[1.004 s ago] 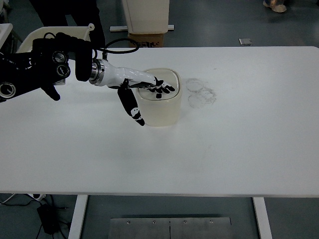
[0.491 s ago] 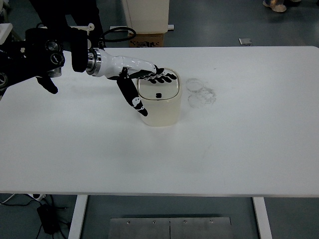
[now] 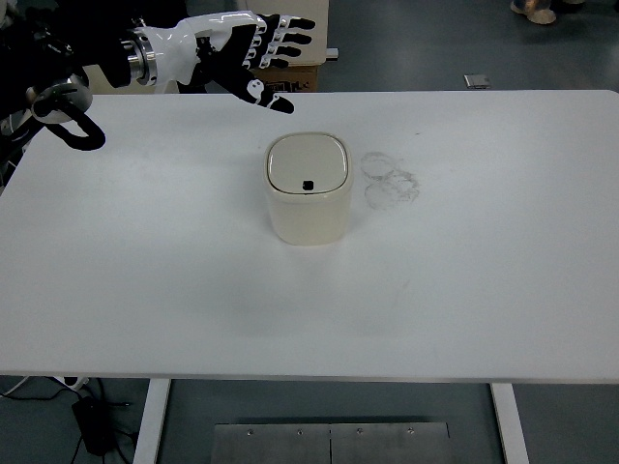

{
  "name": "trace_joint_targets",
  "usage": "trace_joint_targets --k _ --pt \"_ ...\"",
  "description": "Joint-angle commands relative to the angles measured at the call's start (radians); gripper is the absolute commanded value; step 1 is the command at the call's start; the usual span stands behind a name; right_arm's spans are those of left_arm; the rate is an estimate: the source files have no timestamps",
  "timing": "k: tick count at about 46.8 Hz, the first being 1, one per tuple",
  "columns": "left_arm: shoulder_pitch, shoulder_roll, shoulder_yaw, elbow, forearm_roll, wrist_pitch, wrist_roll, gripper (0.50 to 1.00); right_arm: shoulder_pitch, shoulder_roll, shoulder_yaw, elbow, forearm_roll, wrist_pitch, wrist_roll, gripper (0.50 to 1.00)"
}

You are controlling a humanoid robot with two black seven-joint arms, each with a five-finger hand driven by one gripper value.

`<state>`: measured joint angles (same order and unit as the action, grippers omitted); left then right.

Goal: Close trash bin

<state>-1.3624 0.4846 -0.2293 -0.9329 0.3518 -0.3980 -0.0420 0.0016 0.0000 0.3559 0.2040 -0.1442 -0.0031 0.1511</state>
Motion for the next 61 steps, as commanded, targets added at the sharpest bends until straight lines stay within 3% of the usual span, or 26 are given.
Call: trace_joint_targets --k 1,9,26,35,49,61 --pt "0.031 -0.006 -0.047 0.06 -0.053 0.007 -0.03 1.0 0.0 0.0 0.0 0.0 0.0 0.0 -0.001 0.993" --pt "0.095 -0.06 -0.107 0.204 -0.168 0.007 -0.048 1.0 0.0 0.0 0.0 0.0 0.0 0.0 0.001 0.993" --pt "0.215 -0.141 -0.206 0.373 -0.428 0.011 -0.065 1.0 0.0 0.0 0.0 0.0 0.0 0.0 0.001 0.993" --pt "0.273 -0.198 -0.32 0.436 -0.458 0.011 -0.085 1.0 0.0 0.0 0.0 0.0 0.0 0.0 0.001 0.993" --pt "0.371 -0.277 -0.456 0.444 -0.459 0.018 -0.111 1.0 0.0 0.0 0.0 0.0 0.0 0.0 0.001 0.993" --pt "0.402 -0.356 -0.496 0.503 -0.462 0.016 -0.13 1.0 0.0 0.0 0.003 0.0 -0.002 0.0 0.001 0.993"
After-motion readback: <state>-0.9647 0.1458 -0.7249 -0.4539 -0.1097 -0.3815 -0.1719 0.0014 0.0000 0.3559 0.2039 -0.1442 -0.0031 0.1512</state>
